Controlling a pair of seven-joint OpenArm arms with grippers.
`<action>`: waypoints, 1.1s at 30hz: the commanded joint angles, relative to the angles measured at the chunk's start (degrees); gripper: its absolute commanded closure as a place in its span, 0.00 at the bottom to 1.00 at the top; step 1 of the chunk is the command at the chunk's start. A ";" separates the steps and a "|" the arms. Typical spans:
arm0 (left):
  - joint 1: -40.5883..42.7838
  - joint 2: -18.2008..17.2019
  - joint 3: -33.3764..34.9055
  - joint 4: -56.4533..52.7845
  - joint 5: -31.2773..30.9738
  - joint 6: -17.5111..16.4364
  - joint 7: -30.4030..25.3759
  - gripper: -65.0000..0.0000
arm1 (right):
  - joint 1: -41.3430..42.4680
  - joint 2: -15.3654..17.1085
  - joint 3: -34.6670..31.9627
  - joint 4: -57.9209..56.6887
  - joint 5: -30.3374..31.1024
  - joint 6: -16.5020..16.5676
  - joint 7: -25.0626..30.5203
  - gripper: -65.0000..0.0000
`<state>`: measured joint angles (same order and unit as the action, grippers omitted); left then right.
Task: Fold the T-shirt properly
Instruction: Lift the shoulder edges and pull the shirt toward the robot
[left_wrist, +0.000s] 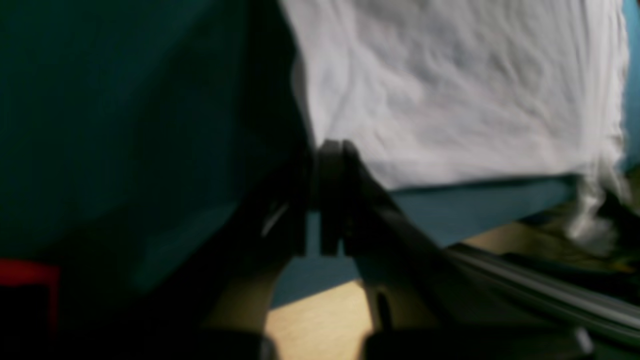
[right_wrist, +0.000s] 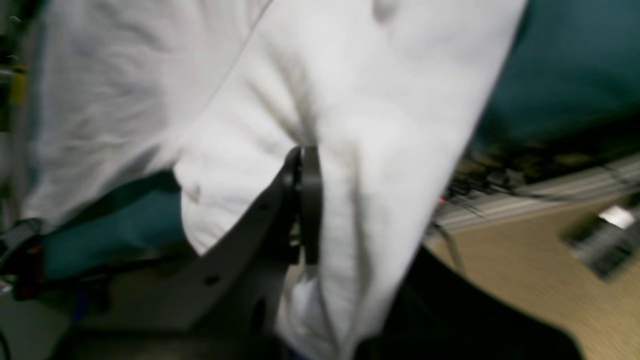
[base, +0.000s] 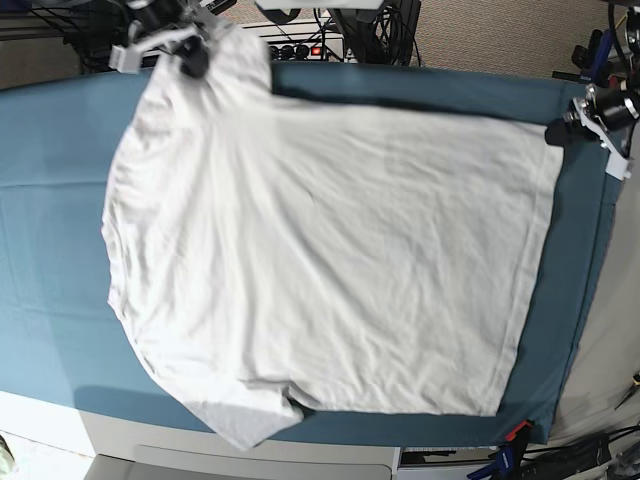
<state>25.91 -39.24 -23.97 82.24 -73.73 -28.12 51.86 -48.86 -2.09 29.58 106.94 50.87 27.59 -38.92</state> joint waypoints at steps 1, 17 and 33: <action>1.53 -1.05 -0.33 2.14 -2.56 -0.24 1.31 1.00 | -1.73 0.81 1.42 1.66 0.96 -0.15 0.83 1.00; 20.15 5.57 -14.91 22.75 -1.70 -0.24 1.14 1.00 | -9.60 1.11 6.38 3.67 8.26 2.62 -1.90 1.00; 23.78 10.80 -14.93 22.95 -1.44 -0.24 1.38 1.00 | -13.55 1.14 6.56 3.67 12.33 4.15 -5.68 1.00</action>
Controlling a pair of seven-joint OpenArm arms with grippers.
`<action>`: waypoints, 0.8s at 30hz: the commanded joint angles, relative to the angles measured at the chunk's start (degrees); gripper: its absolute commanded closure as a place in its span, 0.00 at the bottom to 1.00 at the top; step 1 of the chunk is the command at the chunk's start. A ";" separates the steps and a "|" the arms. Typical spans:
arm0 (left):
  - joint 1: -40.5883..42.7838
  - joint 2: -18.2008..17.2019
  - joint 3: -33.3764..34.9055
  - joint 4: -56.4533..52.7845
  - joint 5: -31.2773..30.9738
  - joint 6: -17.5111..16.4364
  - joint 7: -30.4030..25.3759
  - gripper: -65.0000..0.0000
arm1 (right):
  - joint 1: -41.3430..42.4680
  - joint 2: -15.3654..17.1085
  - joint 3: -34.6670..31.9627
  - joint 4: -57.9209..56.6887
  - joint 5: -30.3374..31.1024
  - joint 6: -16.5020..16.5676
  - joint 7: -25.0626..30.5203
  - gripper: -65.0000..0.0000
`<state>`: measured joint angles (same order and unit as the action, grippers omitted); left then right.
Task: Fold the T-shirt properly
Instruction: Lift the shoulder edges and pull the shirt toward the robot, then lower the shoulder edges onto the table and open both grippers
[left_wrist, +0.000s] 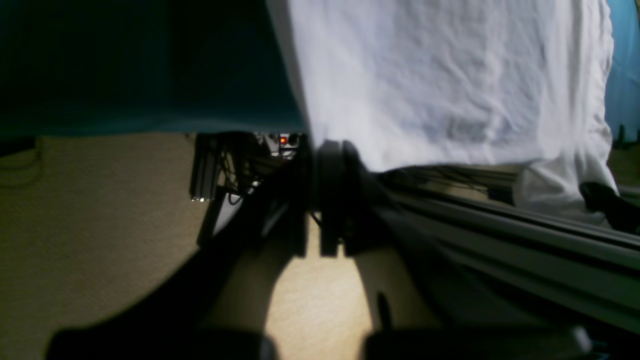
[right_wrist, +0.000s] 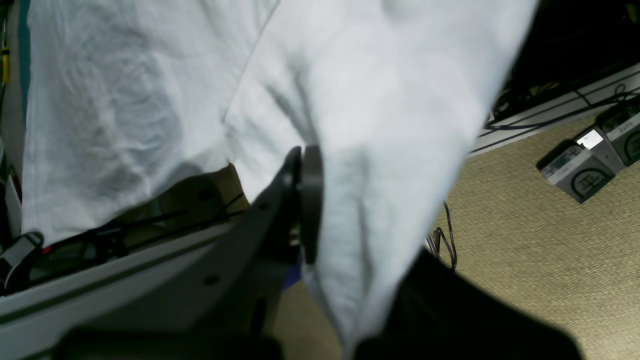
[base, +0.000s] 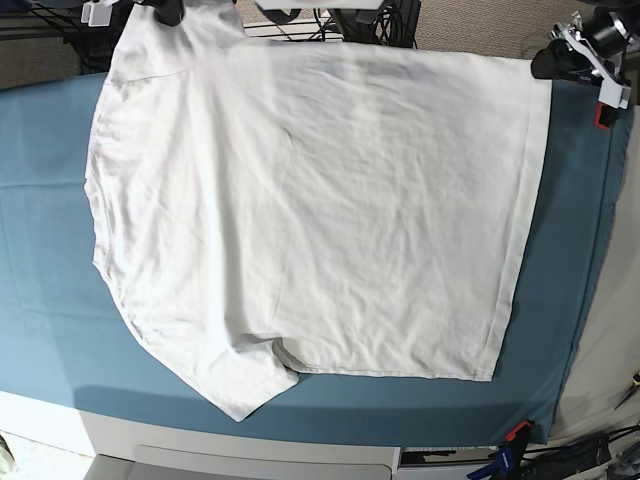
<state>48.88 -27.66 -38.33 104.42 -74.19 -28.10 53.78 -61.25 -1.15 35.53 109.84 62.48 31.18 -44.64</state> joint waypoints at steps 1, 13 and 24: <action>0.85 -0.79 -0.57 0.76 -0.96 -0.28 -0.15 1.00 | -1.22 0.17 0.76 0.76 0.72 0.57 -0.46 1.00; 1.95 -0.79 -0.57 1.18 -0.98 -0.46 -0.63 1.00 | -2.34 0.17 8.09 0.76 7.52 0.94 -1.66 1.00; -6.05 -0.76 -0.44 3.54 3.52 0.24 -3.04 1.00 | 14.73 -1.49 8.00 0.79 1.46 4.96 -0.50 1.00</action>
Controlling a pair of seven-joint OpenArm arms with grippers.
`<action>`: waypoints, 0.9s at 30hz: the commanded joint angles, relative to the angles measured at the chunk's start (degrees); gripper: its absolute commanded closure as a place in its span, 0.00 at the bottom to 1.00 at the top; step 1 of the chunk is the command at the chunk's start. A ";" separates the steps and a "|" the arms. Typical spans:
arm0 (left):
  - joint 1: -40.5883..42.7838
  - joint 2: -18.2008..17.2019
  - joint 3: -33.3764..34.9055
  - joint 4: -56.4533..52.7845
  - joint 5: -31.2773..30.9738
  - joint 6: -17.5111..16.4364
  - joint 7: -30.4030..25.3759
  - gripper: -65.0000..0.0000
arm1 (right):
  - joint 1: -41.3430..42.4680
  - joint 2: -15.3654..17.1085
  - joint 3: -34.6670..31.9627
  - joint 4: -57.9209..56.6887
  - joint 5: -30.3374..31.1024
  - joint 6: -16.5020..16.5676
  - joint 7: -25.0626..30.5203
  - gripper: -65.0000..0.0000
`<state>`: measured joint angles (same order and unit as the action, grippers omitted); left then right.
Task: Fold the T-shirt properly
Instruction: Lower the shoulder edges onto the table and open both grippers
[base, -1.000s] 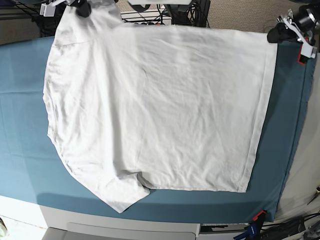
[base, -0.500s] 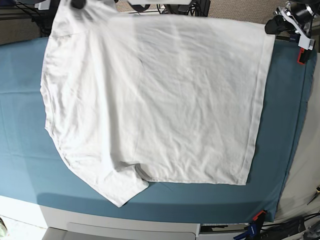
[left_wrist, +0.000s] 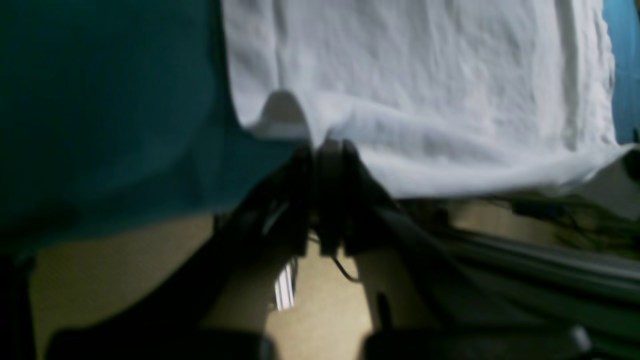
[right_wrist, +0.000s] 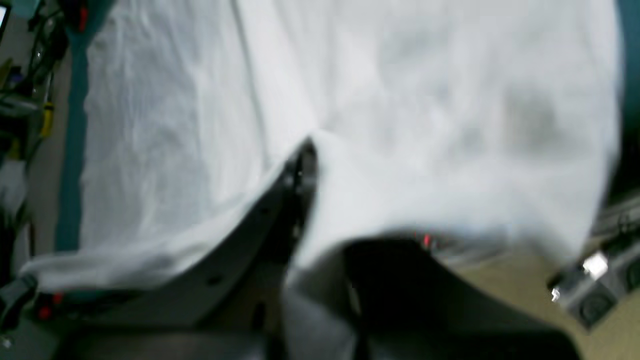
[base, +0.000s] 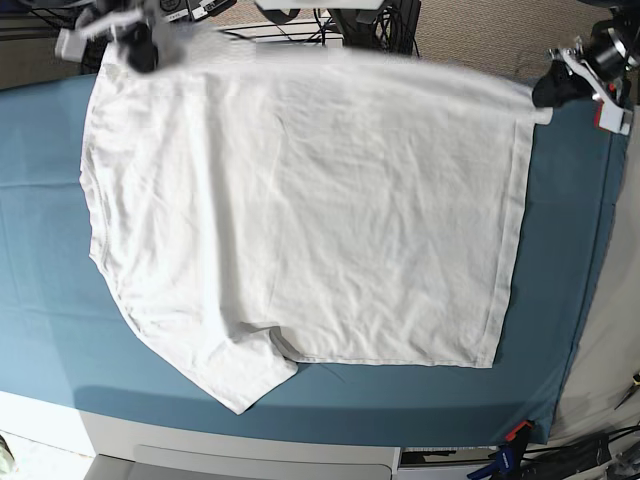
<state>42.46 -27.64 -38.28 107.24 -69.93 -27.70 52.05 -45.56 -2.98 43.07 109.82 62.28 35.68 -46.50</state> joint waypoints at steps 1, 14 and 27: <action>-0.22 -0.79 -0.48 0.70 -0.37 -0.13 -1.73 1.00 | 1.55 -0.07 0.31 0.81 -0.44 0.44 1.70 1.00; -13.27 -0.44 16.79 0.35 14.82 5.68 -6.69 1.00 | 23.43 0.26 -14.10 0.26 -28.89 -5.75 9.75 1.00; -17.09 -1.70 17.31 0.35 21.31 8.66 -8.81 1.00 | 31.63 4.26 -15.72 -7.28 -33.64 -8.33 11.08 1.00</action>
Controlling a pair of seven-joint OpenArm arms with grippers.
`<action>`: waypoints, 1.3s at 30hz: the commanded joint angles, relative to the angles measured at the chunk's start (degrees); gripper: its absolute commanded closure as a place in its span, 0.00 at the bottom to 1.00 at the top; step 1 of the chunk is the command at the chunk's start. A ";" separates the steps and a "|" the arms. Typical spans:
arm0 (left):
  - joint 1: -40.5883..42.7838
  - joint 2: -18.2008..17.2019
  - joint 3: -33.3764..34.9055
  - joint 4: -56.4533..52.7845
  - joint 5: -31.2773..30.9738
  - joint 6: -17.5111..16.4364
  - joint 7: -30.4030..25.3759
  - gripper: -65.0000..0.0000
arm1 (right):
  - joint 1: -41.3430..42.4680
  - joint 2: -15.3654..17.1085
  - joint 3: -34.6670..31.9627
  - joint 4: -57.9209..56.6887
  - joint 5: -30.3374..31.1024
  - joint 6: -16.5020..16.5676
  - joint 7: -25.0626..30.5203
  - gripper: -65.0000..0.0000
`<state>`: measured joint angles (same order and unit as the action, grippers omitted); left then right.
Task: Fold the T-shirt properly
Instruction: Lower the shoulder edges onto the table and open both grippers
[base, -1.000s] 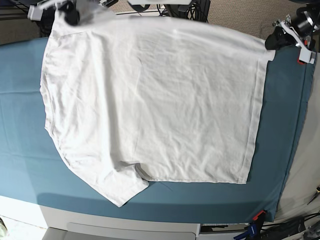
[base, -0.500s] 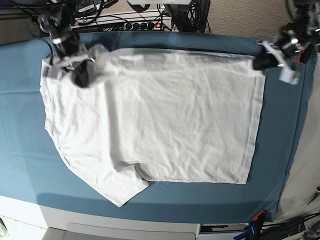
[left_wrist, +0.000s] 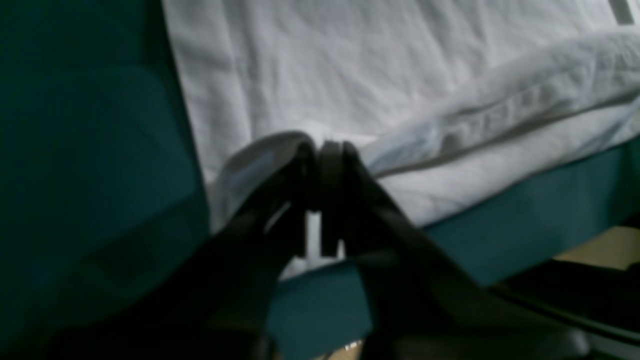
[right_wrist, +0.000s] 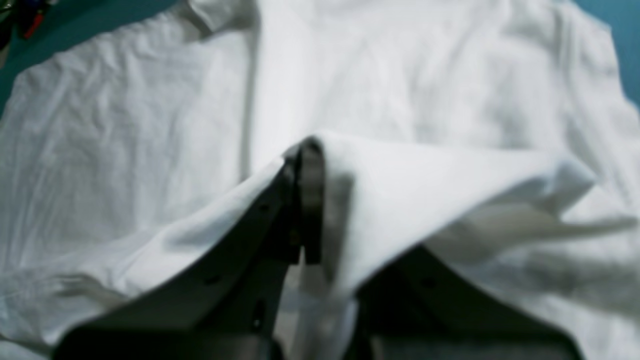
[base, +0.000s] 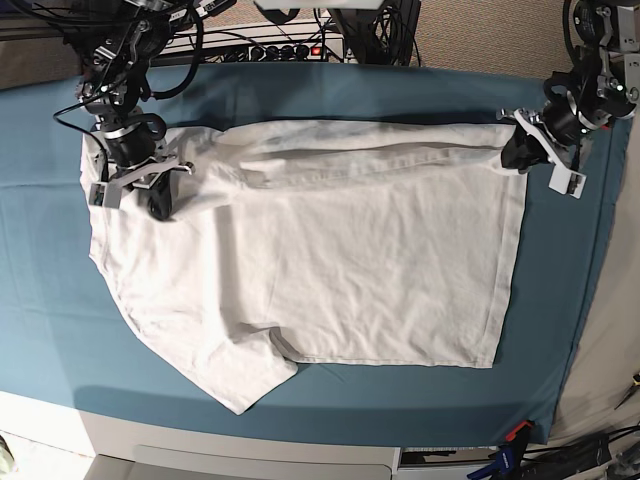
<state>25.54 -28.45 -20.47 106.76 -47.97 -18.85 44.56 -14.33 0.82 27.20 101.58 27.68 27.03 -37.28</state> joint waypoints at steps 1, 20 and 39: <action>-0.20 -0.92 -0.50 0.83 -0.22 -0.20 -1.95 1.00 | 0.39 0.48 0.15 0.20 0.94 0.33 2.10 1.00; -0.81 -0.66 -0.74 0.85 9.57 -0.20 -10.12 0.44 | 0.37 0.44 4.74 -0.98 1.49 0.35 2.40 0.55; 3.58 -1.09 -7.52 0.90 2.73 -3.69 2.67 0.44 | -5.40 1.11 28.96 -5.51 19.80 -2.56 -8.61 0.55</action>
<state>28.91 -28.62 -27.49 106.76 -44.62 -22.48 48.03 -19.62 1.10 55.86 95.07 46.81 24.14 -47.07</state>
